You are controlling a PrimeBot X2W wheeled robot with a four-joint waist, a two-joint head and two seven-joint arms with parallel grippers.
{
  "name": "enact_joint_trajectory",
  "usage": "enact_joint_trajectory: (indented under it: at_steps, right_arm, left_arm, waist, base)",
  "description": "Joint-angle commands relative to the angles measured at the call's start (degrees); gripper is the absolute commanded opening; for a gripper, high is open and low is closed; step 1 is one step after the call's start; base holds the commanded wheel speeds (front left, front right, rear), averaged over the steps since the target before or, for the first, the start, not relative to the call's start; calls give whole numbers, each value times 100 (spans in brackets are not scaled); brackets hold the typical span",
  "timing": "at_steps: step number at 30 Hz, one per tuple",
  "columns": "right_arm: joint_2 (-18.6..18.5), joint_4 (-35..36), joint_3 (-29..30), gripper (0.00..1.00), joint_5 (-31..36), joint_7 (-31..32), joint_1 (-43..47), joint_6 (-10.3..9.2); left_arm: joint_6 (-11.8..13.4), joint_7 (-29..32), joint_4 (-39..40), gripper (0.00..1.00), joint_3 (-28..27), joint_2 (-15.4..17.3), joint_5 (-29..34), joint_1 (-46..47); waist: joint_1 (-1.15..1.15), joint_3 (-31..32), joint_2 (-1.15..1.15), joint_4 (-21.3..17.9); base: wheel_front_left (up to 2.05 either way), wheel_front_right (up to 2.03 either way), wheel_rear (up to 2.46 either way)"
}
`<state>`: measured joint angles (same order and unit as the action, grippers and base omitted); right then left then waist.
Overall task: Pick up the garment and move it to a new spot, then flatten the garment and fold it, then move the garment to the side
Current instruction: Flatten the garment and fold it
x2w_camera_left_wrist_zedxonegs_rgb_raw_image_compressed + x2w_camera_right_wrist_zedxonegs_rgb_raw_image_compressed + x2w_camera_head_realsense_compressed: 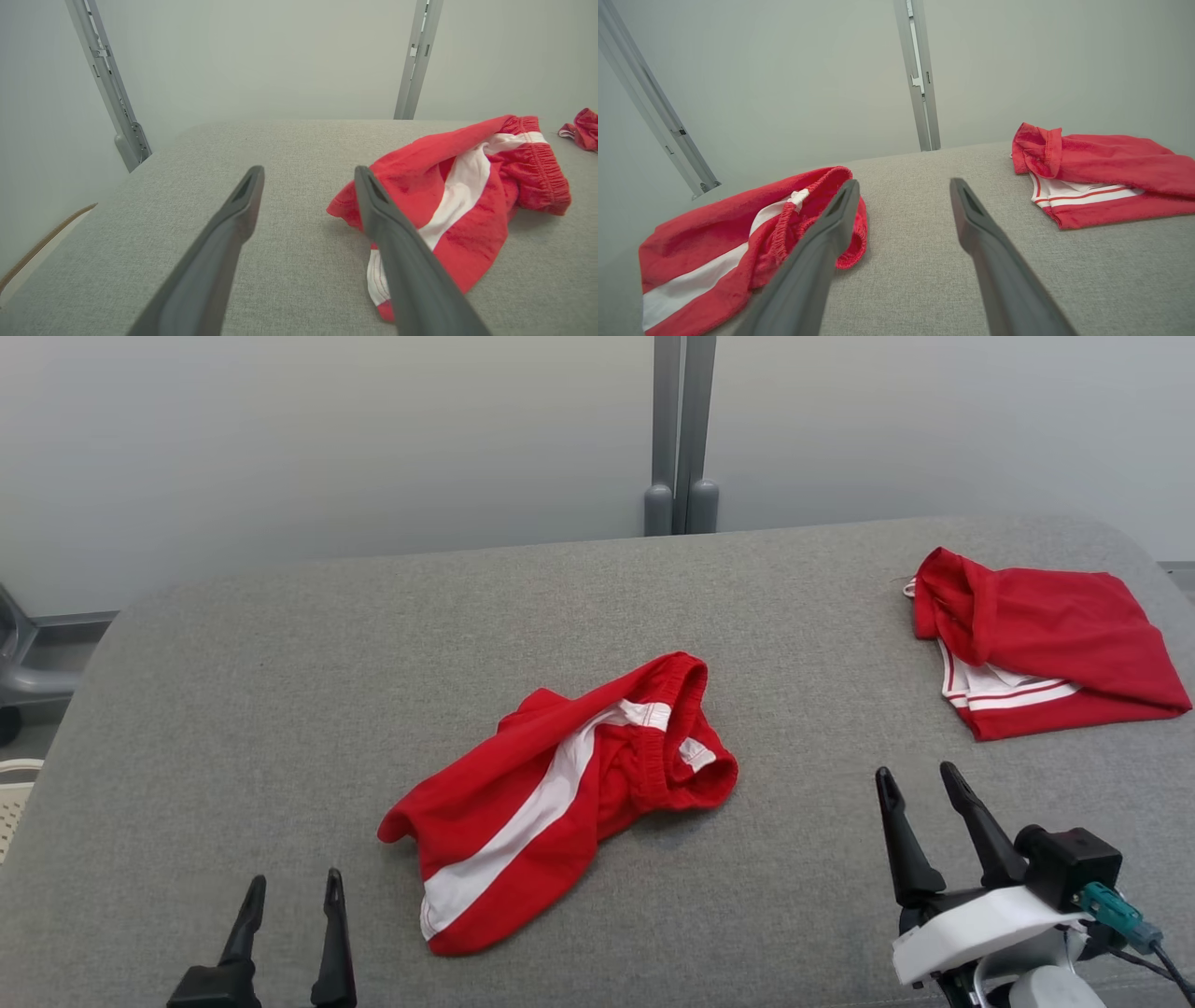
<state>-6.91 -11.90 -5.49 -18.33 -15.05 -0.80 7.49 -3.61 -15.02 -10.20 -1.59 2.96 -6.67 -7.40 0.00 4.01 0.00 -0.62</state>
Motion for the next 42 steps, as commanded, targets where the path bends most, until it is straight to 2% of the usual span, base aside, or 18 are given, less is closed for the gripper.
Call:
enact_joint_trajectory:
  at_steps: [1, 9, 17, 28, 42]
  right_arm:
    - [-35, -1, -58, 100, -90, -25, -88, 0]
    - [-156, -336, -720, 100, -435, -24, -483, -1]
    - [-157, -1268, -1386, 100, -632, -25, -1308, -1]
    - [48, -2411, -2020, 100, -785, -25, -2265, -1]
    - [226, -3346, -2332, 100, -975, -25, -3174, -1]
  left_arm:
    - [-51, -13, -39, 100, 24, -8, -31, 88]
    - [-294, -13, -811, 100, 622, -1, -214, 269]
    - [-379, -13, -2152, 100, 1392, 0, -470, 866]
    - [-387, -13, -3144, 100, 1915, 2, -896, 1697]
    - [-388, -13, -3791, 100, 2139, 15, -1259, 2453]
  waist:
    - [0, -1, 0, 5]
    - [0, -56, 0, 102]
    - [0, -192, 0, 236]
    - [0, -450, 0, 364]
    - [0, -922, 0, 582]
  base:
    - [0, 0, 0]
    - [0, 0, 0]
    - [0, 0, 0]
    - [0, 0, 0]
    - [0, 0, 0]
